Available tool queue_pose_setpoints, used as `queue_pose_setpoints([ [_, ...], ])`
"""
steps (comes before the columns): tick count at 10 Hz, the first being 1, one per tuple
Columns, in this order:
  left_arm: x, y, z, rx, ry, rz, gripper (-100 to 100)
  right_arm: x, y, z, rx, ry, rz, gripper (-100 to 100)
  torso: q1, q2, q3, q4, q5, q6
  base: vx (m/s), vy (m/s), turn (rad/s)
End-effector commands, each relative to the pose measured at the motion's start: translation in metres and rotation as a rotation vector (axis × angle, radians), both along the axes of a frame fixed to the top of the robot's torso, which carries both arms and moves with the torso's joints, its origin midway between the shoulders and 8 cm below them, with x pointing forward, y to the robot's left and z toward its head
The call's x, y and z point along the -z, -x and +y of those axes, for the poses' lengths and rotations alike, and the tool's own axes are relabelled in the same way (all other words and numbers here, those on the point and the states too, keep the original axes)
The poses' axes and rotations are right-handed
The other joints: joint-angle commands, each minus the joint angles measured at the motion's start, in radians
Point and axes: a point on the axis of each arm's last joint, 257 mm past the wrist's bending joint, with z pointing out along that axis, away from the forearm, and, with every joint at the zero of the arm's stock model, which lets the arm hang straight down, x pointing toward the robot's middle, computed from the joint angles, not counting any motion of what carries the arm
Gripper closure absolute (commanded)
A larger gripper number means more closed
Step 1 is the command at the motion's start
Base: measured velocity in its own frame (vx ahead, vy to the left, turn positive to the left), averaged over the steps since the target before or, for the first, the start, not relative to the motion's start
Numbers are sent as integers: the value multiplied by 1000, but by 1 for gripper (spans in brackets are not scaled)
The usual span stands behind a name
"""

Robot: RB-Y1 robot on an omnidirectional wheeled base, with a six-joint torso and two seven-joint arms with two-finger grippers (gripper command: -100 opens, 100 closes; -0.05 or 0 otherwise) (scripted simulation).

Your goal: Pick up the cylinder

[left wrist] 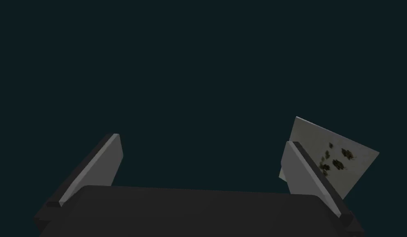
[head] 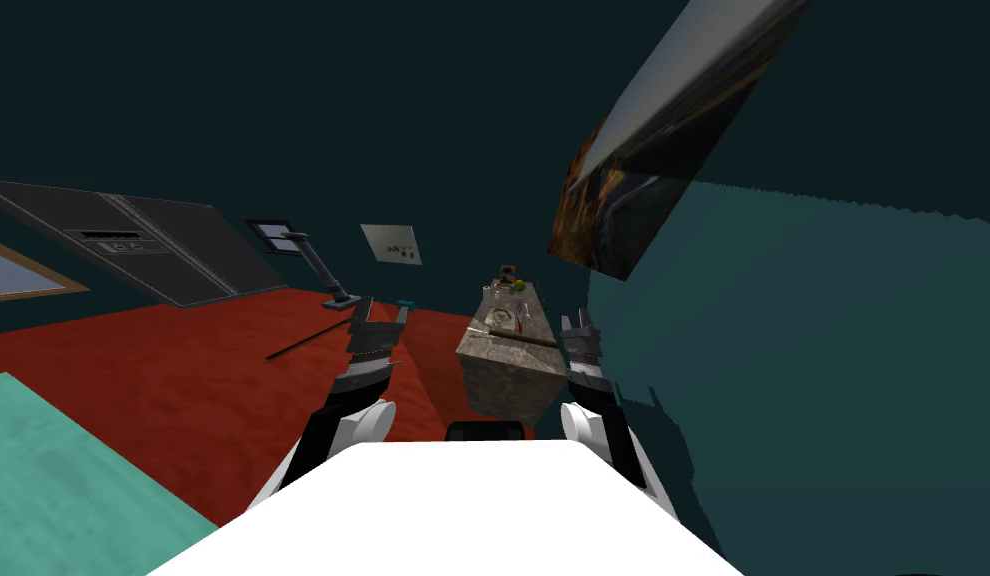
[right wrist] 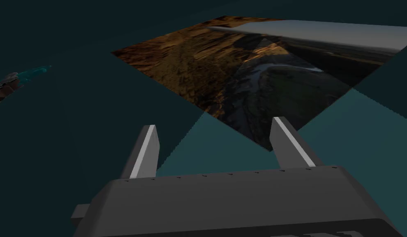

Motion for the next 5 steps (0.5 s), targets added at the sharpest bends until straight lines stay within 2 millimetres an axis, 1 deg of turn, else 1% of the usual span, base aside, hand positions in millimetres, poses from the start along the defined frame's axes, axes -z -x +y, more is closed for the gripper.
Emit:
queue_pose_setpoints([
  [1,0,0,0,0,0,0,0,5,-2,3,-17,48,20,-100,0,0,0,0,0,0,-39,20,-5],
  [3,0,0,0,0,0,0,0,16,-6,5,-31,115,57,-100,2,4,2,1,0,0,-92,46,-5],
  [4,0,0,0,0,0,0,0,16,-6,6,-37,125,59,-100,3,6,4,1,1,0,-84,30,0],
  [5,0,0,0,0,0,0,0,24,-8,7,-44,169,83,-100,2,6,3,1,0,0,-76,40,11],
])
